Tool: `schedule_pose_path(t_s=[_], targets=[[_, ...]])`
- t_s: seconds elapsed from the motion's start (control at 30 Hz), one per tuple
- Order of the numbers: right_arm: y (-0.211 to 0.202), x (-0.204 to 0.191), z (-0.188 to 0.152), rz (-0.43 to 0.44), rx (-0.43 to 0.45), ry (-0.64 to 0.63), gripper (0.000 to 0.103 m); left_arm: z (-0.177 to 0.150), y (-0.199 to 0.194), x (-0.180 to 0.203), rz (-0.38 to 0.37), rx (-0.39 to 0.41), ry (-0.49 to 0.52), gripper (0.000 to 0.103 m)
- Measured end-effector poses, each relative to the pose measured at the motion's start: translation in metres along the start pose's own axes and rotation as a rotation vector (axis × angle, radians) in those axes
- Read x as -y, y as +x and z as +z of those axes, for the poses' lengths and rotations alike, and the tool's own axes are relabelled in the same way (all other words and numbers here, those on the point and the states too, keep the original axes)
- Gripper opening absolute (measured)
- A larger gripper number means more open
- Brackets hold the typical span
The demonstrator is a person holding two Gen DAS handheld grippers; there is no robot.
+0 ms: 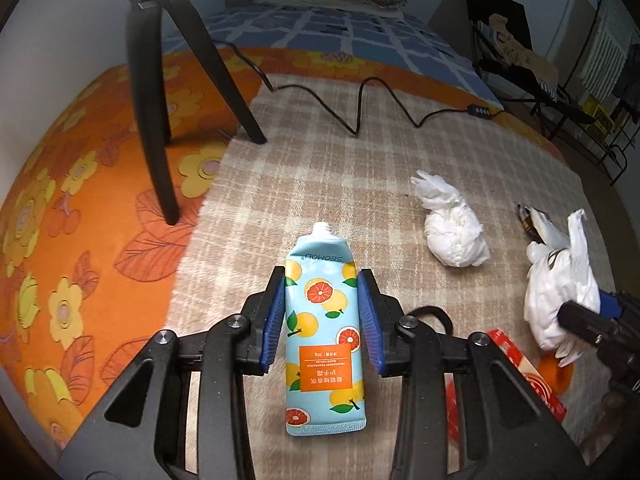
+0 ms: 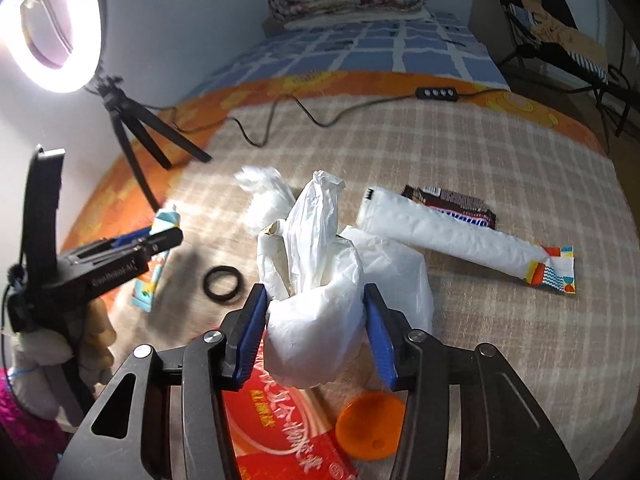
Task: Collect trash
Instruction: 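Carry the tube and bags over the basket and release both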
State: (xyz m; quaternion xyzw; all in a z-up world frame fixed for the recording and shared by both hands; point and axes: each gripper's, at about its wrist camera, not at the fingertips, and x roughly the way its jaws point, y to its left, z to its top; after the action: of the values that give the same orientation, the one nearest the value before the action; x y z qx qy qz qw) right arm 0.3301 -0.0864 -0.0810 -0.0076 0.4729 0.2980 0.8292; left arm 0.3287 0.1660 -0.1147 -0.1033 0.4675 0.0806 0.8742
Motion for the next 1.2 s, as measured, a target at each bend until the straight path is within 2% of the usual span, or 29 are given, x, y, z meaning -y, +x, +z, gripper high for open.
schedule_pose_path(t_s=[0.3,0.57,0.87,1.2], targets=[[-0.060,-0.020,0.003,0.109,0.096,0.006,0.046,-0.006,-0.065,0.003,-0.022,0.063,0.019,0.035],[-0.119,-0.042,-0.020,0.126,0.135,-0.072,0.046,-0.036,-0.134,0.017,-0.046,0.112,0.063,0.035],[-0.167,-0.036,-0.089,0.150,0.111,-0.083,0.046,-0.113,-0.199,0.040,-0.083,0.119,0.110,0.035],[-0.189,-0.044,-0.182,0.151,0.032,-0.145,0.046,-0.207,-0.221,0.066,-0.136,0.051,0.144,0.035]])
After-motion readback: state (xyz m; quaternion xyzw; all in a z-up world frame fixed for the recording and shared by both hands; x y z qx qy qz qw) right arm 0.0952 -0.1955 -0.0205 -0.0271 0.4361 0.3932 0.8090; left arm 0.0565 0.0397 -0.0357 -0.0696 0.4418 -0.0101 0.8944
